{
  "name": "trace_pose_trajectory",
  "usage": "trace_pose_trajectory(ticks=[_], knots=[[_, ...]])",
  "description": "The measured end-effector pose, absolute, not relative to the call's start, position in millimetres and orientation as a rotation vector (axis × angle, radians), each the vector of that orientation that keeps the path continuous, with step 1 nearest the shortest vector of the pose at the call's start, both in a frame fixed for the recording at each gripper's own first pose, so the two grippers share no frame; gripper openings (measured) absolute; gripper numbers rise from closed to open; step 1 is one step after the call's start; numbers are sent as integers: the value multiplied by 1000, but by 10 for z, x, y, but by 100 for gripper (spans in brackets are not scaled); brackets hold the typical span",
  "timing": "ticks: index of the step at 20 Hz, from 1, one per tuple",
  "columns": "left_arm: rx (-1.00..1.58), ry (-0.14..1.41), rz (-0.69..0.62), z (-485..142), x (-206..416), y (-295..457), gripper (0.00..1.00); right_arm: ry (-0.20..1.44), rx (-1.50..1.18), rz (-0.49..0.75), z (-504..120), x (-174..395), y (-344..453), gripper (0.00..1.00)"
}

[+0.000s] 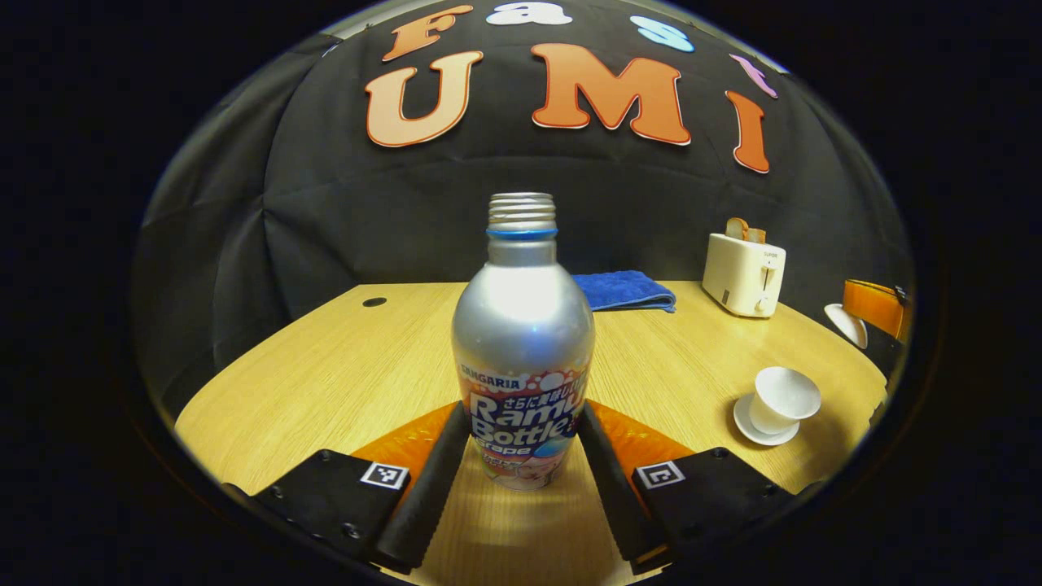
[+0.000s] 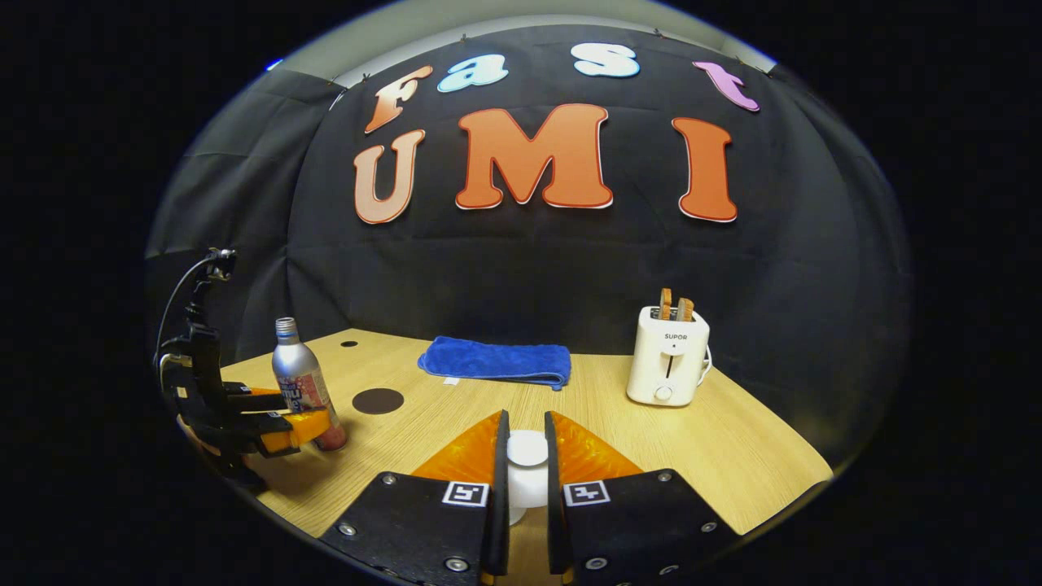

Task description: Open the teacup lid with one hand, grasp the water bottle and pour water into the teacup with the other hand; after pouring, place the water bottle on the coaster and then close the teacup lid.

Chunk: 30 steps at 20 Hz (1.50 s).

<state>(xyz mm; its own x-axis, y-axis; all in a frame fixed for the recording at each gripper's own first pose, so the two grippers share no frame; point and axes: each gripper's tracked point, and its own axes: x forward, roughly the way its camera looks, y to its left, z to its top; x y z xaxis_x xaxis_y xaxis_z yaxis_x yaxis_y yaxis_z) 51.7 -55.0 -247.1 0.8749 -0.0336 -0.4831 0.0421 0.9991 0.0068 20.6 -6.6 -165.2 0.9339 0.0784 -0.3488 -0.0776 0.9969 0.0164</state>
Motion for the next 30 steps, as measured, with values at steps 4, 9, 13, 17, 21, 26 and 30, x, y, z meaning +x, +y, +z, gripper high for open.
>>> trace_pose_trajectory(ticks=[4, 9, 13, 17, 21, 26, 30], knots=[[103, 497, -41, -2425, 519, -554, 85, 350, 5, 65, -1607, 151, -169, 19], [291, 465, -65, -2281, 658, -671, 86, 326, 10, 60, -1484, 136, -262, 24], [463, 445, -102, -2227, 623, -764, 84, 301, 2, 31, -1393, 122, -418, 19], [612, 432, -142, -2245, 612, -874, 84, 289, 18, 9, -1344, 107, -572, 19], [778, 395, -173, -2221, 618, -970, 84, 278, 31, -1, -1322, 41, -684, 19], [973, 346, -226, -2225, 648, -1113, 85, 268, 29, -22, -1303, -6, -810, 19], [1095, 314, -261, -2194, 642, -1142, 85, 259, 32, -33, -1280, -34, -889, 19]])
